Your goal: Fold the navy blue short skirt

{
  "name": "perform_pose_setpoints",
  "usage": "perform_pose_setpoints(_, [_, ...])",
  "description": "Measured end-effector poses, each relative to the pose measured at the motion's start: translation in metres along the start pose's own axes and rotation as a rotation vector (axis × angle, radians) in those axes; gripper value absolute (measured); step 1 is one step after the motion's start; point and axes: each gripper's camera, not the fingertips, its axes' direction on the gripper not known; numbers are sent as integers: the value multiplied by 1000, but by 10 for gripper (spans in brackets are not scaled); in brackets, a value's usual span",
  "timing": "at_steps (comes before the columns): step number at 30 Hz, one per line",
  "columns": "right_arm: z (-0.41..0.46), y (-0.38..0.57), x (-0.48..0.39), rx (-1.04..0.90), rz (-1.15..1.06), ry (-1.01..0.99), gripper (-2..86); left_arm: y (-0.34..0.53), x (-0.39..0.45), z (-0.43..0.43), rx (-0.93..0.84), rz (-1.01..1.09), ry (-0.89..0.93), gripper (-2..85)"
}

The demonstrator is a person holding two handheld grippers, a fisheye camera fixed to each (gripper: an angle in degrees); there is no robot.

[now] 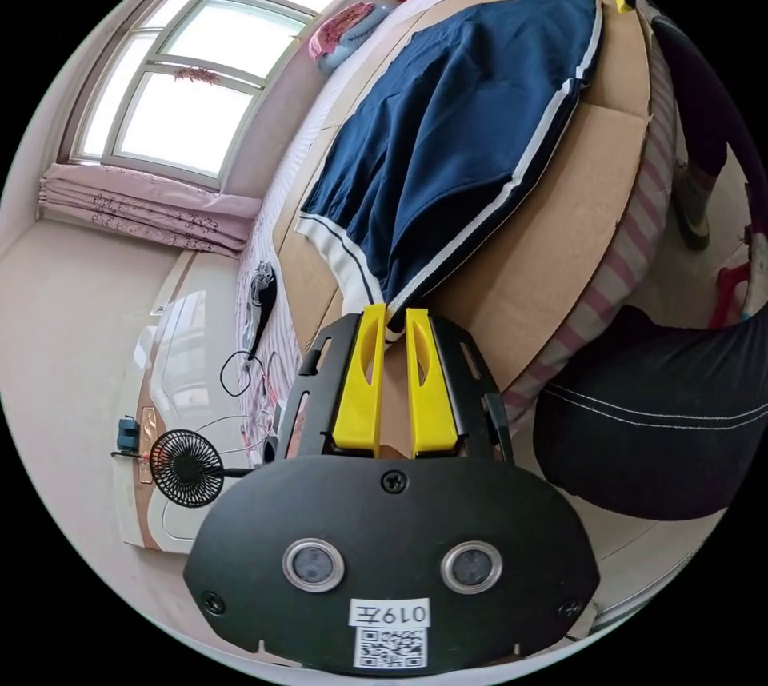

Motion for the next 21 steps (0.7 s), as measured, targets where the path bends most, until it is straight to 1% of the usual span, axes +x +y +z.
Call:
perform_pose_setpoints(3, [19, -13, -2, -31, -81, 74, 103, 4, -18, 7, -1, -55, 42, 9])
perform_pose_setpoints(6, [41, -35, -1, -41, -141, 133, 94, 7, -30, 12, -10, -81, 46, 9])
perform_pose_setpoints(9, [61, -56, 11, -29, -169, 104, 51, 8, -34, 15, -21, -71, 32, 9])
perform_pose_setpoints(12, [72, -74, 33, -43, -150, 74, 12, 11, -38, 18, -30, -62, 20, 9])
perform_pose_setpoints(18, [51, -94, 70, 12, -114, 74, -4, 19, -53, 18, -19, -76, 3, 9])
perform_pose_setpoints(21, [63, -107, 79, -21, -135, 54, -4, 28, -61, 20, -10, -87, 15, 9])
